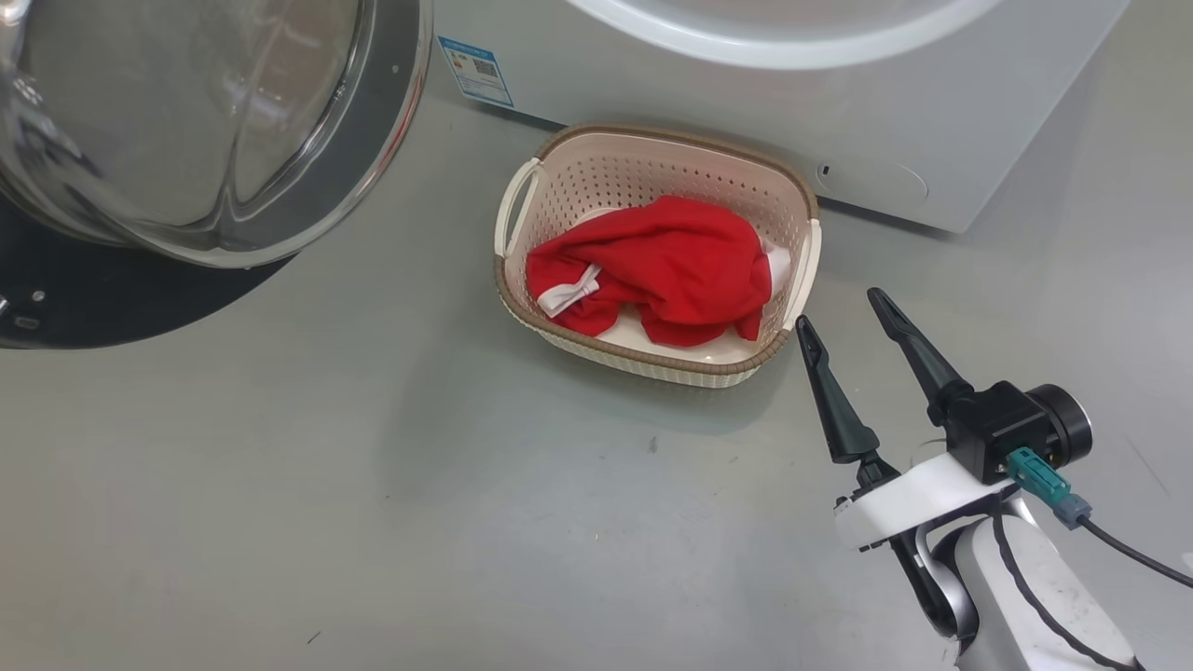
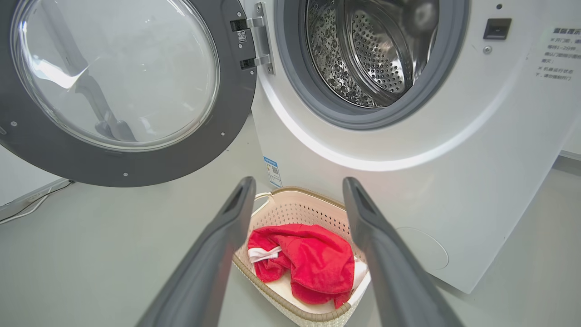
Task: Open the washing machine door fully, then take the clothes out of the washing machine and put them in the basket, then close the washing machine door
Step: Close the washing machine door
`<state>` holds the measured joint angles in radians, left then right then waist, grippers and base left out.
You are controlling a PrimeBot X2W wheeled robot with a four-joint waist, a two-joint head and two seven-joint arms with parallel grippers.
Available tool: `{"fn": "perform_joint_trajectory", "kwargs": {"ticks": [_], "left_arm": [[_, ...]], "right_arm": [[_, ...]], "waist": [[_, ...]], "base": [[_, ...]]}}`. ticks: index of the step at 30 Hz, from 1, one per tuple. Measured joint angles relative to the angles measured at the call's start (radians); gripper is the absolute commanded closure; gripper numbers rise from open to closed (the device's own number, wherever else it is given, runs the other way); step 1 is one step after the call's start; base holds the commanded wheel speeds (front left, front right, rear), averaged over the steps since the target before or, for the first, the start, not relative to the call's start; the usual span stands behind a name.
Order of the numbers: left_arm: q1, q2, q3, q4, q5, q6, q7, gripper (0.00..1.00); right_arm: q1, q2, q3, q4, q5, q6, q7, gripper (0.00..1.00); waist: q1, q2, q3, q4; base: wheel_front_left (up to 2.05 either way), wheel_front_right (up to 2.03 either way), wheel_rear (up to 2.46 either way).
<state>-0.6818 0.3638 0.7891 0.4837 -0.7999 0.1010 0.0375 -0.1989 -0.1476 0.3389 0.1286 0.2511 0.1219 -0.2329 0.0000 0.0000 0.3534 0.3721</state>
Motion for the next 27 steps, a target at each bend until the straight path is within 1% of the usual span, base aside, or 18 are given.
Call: {"fn": "perform_joint_trajectory", "kwargs": {"ticks": [3, 7, 9, 14, 17, 22, 27], "left_arm": [[-0.06, -0.002, 0.083, 0.068, -0.083, 0.018, 0.036, 1.0], [-0.13, -0.008, 0.109, 0.14, -0.141, 0.018, 0.092, 1.0], [-0.154, -0.008, 0.111, 0.173, -0.178, 0.018, 0.138, 1.0], [-0.186, -0.011, 0.105, 0.231, -0.203, 0.018, 0.219, 1.0], [-0.2, -0.016, 0.077, 0.262, -0.221, 0.018, 0.288, 1.0], [-0.226, -0.025, 0.065, 0.312, -0.234, 0.018, 0.372, 1.0], [-0.23, -0.024, 0.023, 0.343, -0.234, 0.018, 0.455, 1.0]], "right_arm": [[-0.002, -0.001, 0.001, 0.001, 0.0, 0.0, 0.0, 0.0], [-0.002, -0.006, -0.004, 0.002, 0.0, 0.0, 0.0, 0.0], [-0.002, -0.006, -0.005, 0.005, 0.0, 0.0, 0.0, 0.0], [-0.003, -0.006, -0.003, 0.009, 0.0, 0.0, 0.0, 0.0], [-0.003, -0.005, 0.0, 0.012, 0.0, 0.0, 0.0, 0.0], [-0.003, -0.004, 0.004, 0.018, 0.001, 0.0, 0.0, 0.0], [-0.003, -0.002, 0.01, 0.021, 0.002, 0.0, 0.0, 0.0]], "waist": [[0.0, 0.0, 0.004, -0.01], [0.0, 0.0, 0.009, -0.016], [0.0, 0.0, 0.009, -0.018], [0.0, 0.0, 0.005, -0.021], [0.0, 0.0, 0.002, -0.022], [0.0, 0.0, -0.005, -0.021], [0.0, 0.0, -0.013, -0.021]], "base": [[0.0, 0.0, 0.0], [0.0, 0.0, 0.0], [0.0, 0.0, 0.0], [0.0, 0.0, 0.0], [0.0, 0.0, 0.0], [0.0, 0.0, 0.0], [0.0, 0.0, 0.0]]}}
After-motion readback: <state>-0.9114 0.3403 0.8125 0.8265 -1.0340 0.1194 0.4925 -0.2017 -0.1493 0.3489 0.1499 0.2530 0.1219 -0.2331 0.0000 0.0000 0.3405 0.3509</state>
